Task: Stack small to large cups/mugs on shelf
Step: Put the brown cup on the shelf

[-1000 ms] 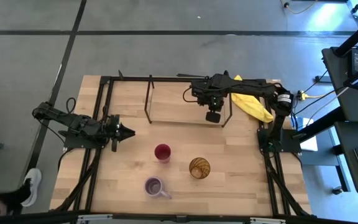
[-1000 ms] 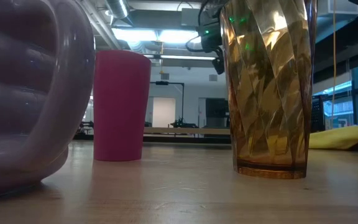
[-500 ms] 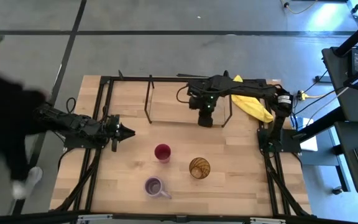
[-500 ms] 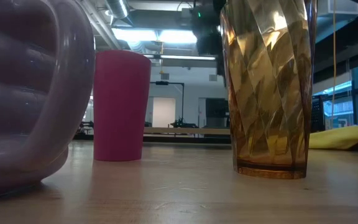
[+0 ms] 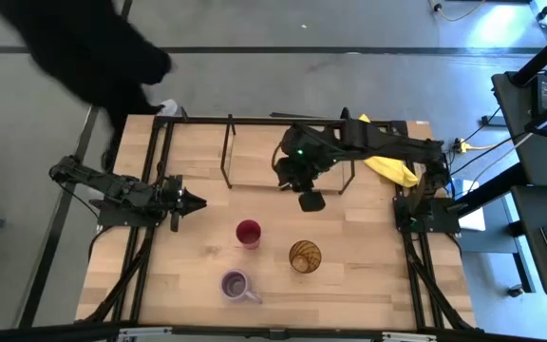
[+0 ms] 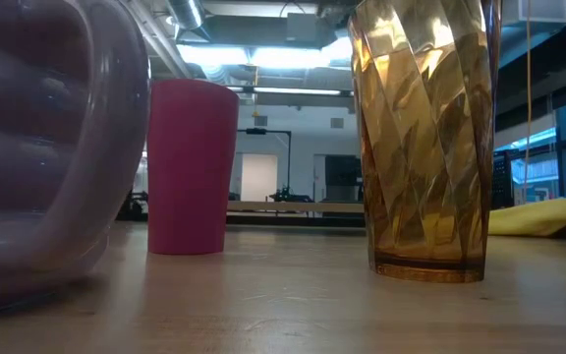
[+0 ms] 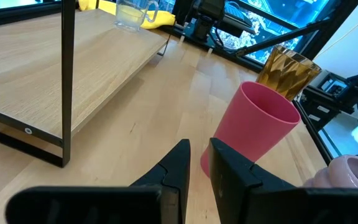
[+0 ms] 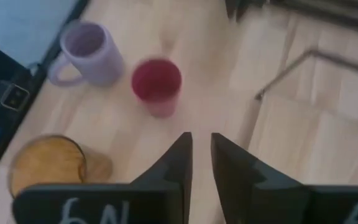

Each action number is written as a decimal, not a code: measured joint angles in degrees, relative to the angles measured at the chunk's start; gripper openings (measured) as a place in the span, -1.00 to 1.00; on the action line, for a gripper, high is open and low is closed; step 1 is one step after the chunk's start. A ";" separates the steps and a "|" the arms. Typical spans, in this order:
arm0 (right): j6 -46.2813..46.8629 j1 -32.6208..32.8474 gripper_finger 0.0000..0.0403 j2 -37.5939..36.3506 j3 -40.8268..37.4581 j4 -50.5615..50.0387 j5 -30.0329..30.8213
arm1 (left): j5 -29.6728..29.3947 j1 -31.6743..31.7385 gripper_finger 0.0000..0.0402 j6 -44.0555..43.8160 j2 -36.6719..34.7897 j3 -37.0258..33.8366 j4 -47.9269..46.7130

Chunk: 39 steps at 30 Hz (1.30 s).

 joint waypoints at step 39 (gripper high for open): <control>44.44 19.64 -0.28 9.94 6.05 -13.13 18.02 | 0.00 0.00 -0.73 0.01 0.00 0.00 -0.41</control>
